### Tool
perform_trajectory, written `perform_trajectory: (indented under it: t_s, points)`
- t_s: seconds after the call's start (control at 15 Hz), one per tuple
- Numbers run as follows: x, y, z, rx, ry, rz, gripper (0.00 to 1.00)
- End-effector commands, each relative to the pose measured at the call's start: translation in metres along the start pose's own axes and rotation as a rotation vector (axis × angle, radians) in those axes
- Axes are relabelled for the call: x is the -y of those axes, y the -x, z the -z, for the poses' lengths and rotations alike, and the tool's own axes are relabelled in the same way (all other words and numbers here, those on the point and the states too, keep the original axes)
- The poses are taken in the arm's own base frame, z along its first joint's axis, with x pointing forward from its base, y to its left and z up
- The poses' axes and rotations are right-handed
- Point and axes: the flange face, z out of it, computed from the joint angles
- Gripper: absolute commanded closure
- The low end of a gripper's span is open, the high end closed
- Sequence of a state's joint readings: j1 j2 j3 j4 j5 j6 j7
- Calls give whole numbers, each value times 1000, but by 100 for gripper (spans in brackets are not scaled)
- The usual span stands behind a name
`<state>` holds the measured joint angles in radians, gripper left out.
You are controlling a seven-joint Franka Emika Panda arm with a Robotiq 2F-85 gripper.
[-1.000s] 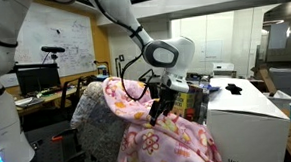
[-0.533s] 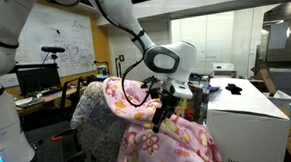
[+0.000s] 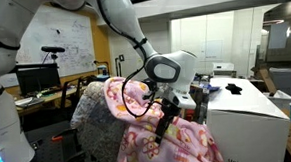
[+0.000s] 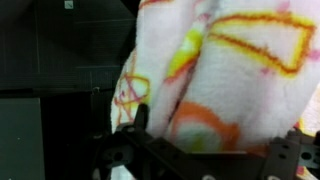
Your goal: Put the pink blanket over the blue blanket
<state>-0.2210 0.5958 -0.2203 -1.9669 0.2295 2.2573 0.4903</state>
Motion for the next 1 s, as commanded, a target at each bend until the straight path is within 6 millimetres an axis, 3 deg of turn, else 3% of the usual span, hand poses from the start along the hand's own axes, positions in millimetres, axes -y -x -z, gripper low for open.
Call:
perform_trajectory:
  t_s: [0.0, 0.67, 0.93]
  points:
    - [3, -5, 0, 4, -31, 63, 26]
    - [20, 23, 30, 55, -79, 265, 99]
    - [27, 45, 45, 103, -74, 375, 99]
